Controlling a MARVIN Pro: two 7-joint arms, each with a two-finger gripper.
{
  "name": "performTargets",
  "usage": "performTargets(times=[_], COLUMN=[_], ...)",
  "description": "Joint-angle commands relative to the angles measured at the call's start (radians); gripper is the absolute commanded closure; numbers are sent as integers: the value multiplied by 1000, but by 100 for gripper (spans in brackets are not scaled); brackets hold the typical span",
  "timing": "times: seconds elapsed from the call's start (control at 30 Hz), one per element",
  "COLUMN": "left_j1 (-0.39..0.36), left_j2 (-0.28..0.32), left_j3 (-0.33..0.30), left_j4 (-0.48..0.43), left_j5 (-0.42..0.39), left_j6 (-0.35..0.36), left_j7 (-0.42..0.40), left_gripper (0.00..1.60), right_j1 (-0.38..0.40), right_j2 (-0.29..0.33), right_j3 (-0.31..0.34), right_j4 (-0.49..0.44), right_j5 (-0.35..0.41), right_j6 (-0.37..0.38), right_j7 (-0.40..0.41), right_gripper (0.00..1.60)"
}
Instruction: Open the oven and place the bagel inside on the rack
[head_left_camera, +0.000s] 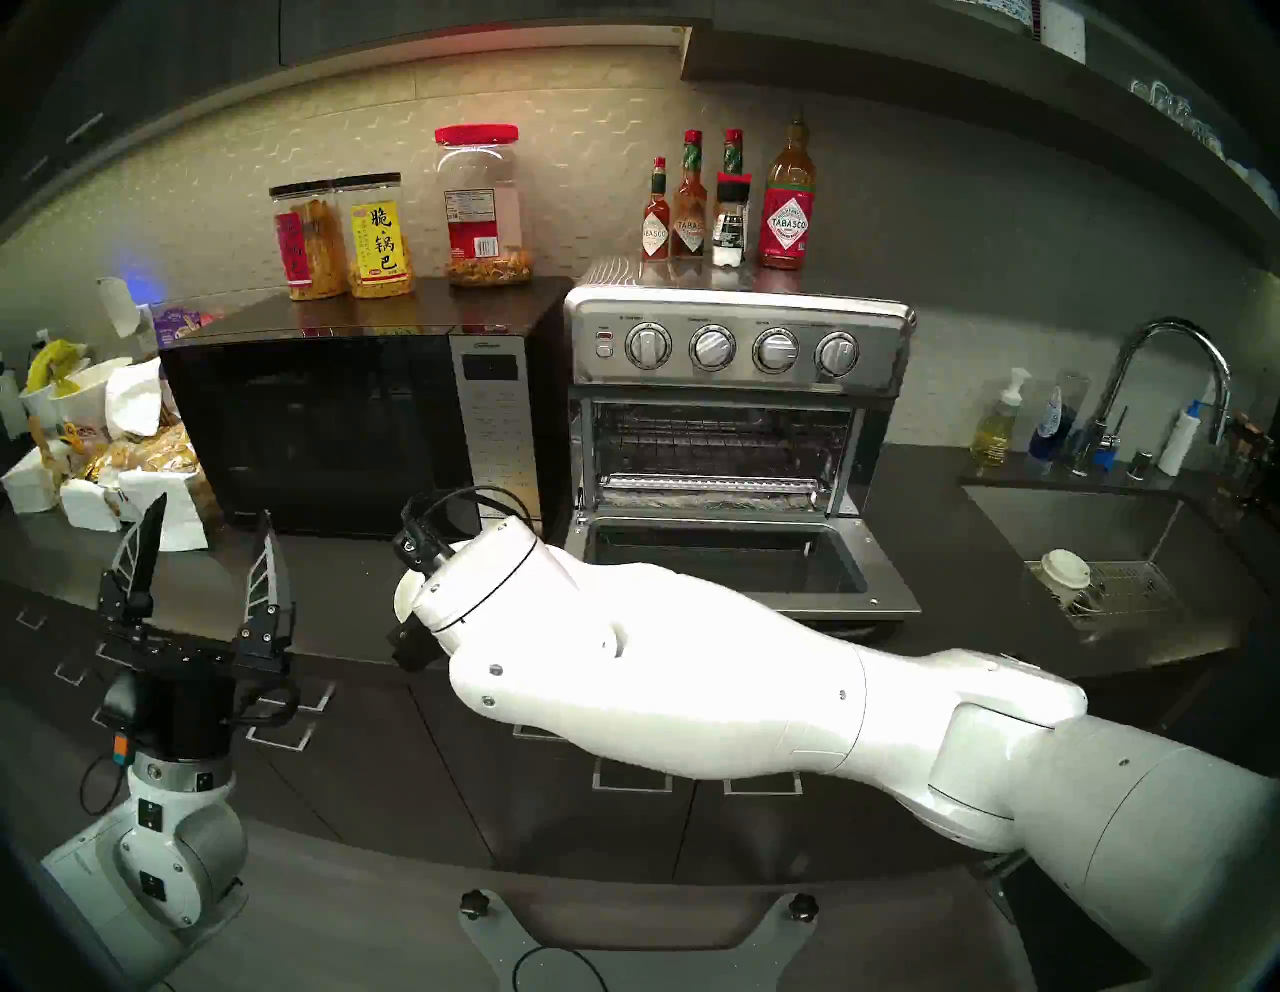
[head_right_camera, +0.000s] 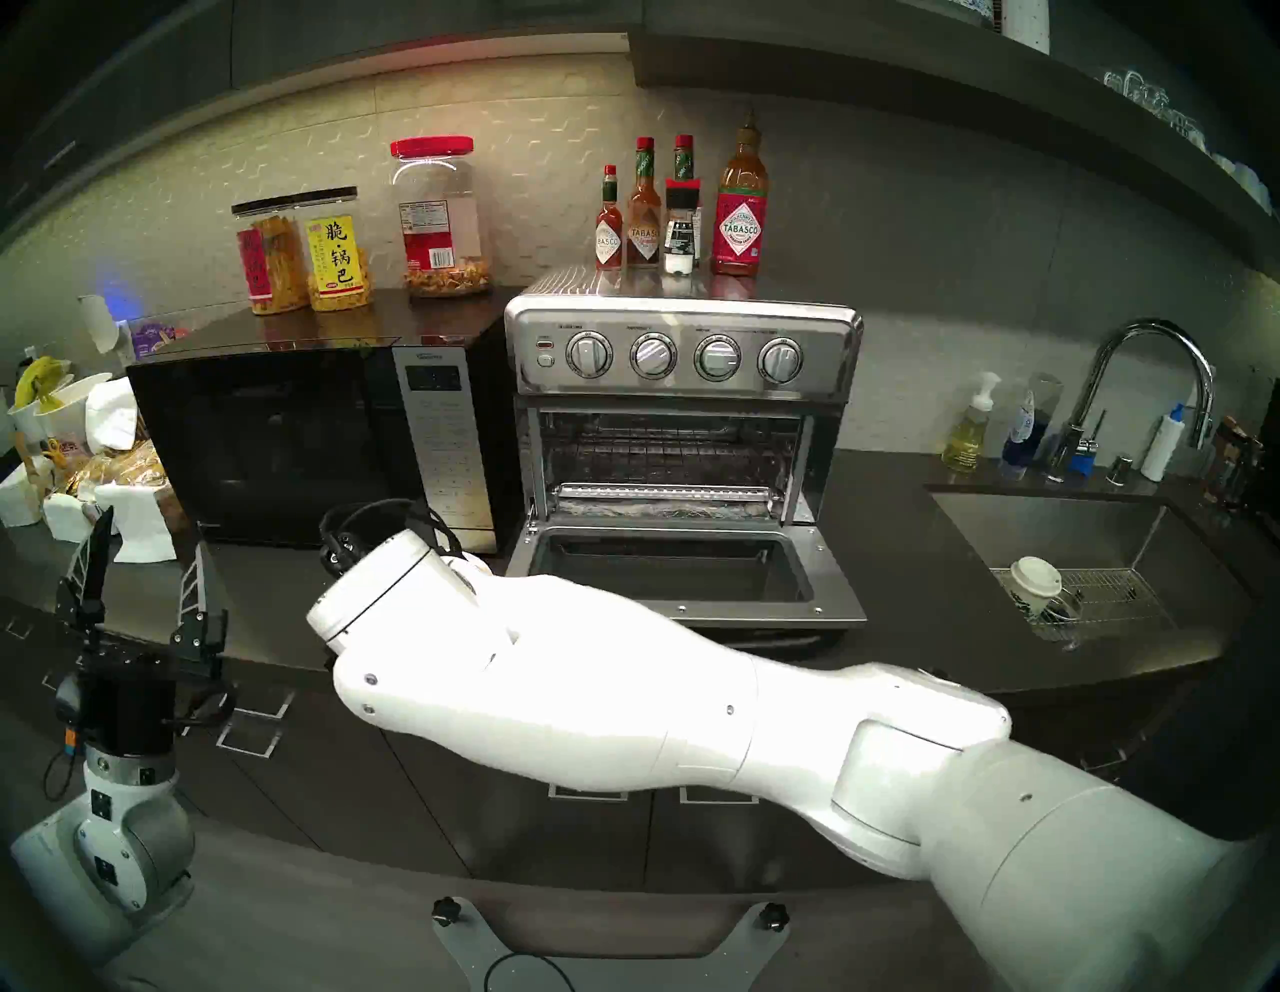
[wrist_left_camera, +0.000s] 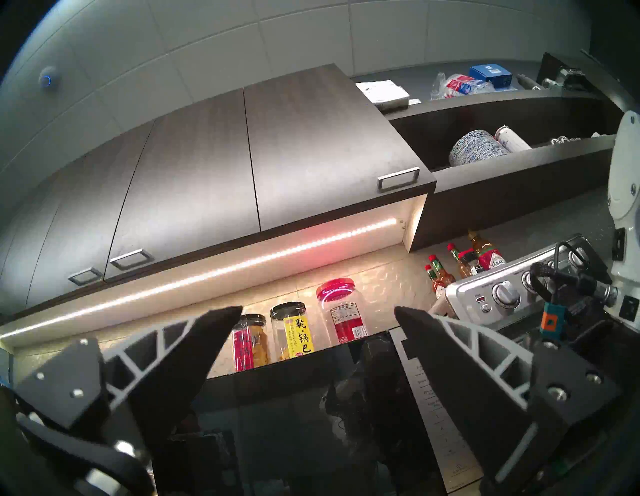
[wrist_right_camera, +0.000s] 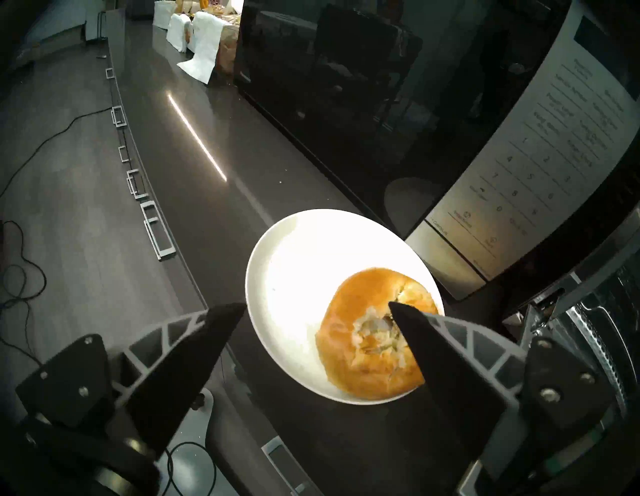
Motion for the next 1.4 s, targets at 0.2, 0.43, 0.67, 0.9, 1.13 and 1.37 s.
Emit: performTargets(times=[0.2, 0.43, 0.67, 0.9, 1.13, 1.37], left_j1=[-1, -1, 0, 0, 0, 1], left_j2=[0, -1, -1, -1, -1, -1], left_j3=[-8, -9, -9, -9, -9, -10], left_j4=[-12, -12, -12, -12, -12, -13], left_j5=[1, 0, 0, 0, 0, 0], left_j6=[-1, -1, -1, -1, -1, -1], left_j7=[1, 1, 1, 1, 1, 1], left_gripper=[0, 0, 0, 0, 0, 0], right_j1=[124, 159, 175, 201, 213, 214], right_j2=[-22, -40, -47, -53, -62, -83], right_j3=[-30, -79, -106, -122, -133, -146], right_j4=[98, 159, 203, 228, 253, 283], right_j5=[98, 143, 187, 219, 232, 246], right_j6=[-2, -2, -2, -2, -2, -2], right_j7=[-100, -107, -122, -105, -102, -103], right_gripper=[0, 0, 0, 0, 0, 0])
